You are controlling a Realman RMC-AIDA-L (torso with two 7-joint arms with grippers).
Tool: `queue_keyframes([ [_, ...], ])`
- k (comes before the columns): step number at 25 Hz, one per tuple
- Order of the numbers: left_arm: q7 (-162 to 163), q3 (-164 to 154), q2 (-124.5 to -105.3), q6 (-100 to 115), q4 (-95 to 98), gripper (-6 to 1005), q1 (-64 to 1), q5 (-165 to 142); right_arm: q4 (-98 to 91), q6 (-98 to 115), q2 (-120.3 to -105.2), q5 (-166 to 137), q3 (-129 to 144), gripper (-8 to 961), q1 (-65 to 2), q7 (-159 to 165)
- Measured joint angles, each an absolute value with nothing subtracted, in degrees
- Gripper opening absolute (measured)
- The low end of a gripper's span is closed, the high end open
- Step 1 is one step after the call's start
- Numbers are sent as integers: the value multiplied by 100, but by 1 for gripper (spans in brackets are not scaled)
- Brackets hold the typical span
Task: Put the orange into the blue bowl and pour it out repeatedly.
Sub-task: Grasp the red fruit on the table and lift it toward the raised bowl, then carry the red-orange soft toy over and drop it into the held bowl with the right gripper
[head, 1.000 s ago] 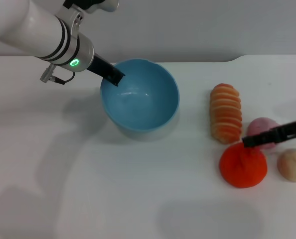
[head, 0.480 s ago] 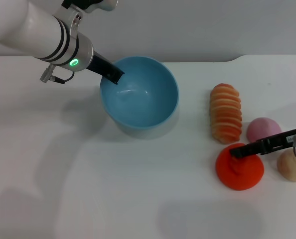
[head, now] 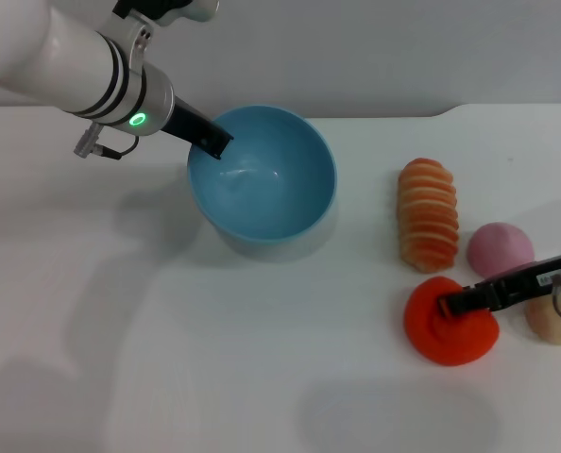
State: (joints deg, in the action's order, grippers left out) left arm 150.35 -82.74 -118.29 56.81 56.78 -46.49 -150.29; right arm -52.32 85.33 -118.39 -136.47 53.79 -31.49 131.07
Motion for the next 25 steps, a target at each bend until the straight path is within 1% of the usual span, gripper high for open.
queue_keyframes([
  [4, 15034, -8275, -11832, 5677, 5678, -1, -4649, -15029, -5134, 8575, -11854, -13333, 5376, 414, -3090, 12781],
  [7, 15033, -8275, -11832, 5677, 5667, 0, -4647, -15029, -5076, 8587, -11844, -13279, 5338, 209, -3082, 12753],
  [12, 15031, -8274, -11825, 5674, 5645, 0, -4631, -15029, -5077, 8626, -11844, -13209, 5313, 85, -3048, 12536],
  [15, 15030, -8281, -11820, 5744, 5650, -1, -4621, -15029, -5178, 8704, -11823, -12902, 5301, 56, -3013, 12402],
  [17, 15029, -8314, -11819, 5868, 5697, 0, -4618, -15029, -5382, 8912, -11769, -12540, 5282, 36, -2972, 12373],
  [21, 15029, -8353, -11821, 6079, 5803, 0, -4625, -15027, -5942, 9497, -11651, -11807, 5128, 31, -2951, 12356],
  [25, 15047, -8561, -11840, 6275, 5802, -1, -4679, -15001, -6387, 9821, -11634, -11359, 4929, 25, -3072, 12372],
])
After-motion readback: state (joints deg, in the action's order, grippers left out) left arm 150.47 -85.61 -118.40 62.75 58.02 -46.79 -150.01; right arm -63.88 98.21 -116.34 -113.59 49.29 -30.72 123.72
